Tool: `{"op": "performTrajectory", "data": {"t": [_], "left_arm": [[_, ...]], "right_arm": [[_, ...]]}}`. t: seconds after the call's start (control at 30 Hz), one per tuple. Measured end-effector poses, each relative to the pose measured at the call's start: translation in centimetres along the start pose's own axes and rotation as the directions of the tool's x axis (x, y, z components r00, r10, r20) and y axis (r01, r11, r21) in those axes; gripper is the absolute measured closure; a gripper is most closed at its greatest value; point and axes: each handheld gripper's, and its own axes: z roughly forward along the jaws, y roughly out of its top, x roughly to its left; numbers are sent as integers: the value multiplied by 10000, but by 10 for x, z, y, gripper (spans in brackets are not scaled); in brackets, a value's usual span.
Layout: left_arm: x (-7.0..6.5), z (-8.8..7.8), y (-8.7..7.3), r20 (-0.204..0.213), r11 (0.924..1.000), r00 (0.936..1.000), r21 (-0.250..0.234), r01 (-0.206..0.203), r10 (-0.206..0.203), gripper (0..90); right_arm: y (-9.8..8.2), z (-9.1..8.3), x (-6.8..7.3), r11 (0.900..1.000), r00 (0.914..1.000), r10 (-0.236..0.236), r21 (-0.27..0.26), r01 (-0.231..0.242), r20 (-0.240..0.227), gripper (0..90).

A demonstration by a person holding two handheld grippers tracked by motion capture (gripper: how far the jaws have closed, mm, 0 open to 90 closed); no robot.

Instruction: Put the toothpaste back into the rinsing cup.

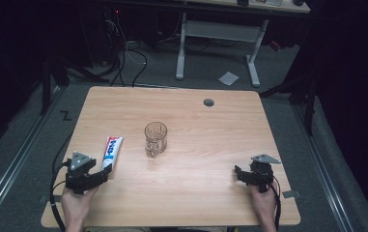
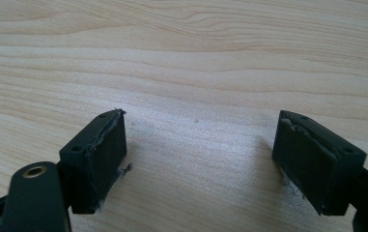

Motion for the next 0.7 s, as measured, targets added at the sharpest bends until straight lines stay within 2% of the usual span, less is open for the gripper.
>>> {"op": "performTrajectory", "data": {"t": [0.13,0.37,0.5,0.7], "left_arm": [[8,3,5,-23,9997,9999,218,115,-114,362],[14,10,21,-176,9976,9998,691,16,-4,354],[16,18,30,-83,9933,10000,1153,18,-8,351],[13,30,41,-260,9848,9995,1732,-150,198,340]], "right_arm": [[0,0,0,10000,10000,4,0,-4,-1,194],[0,0,0,10000,10000,7,1,-7,-3,194],[0,0,0,10000,10000,8,-1,-8,-1,194],[0,0,0,10000,10000,11,-1,-11,-4,194]]}}
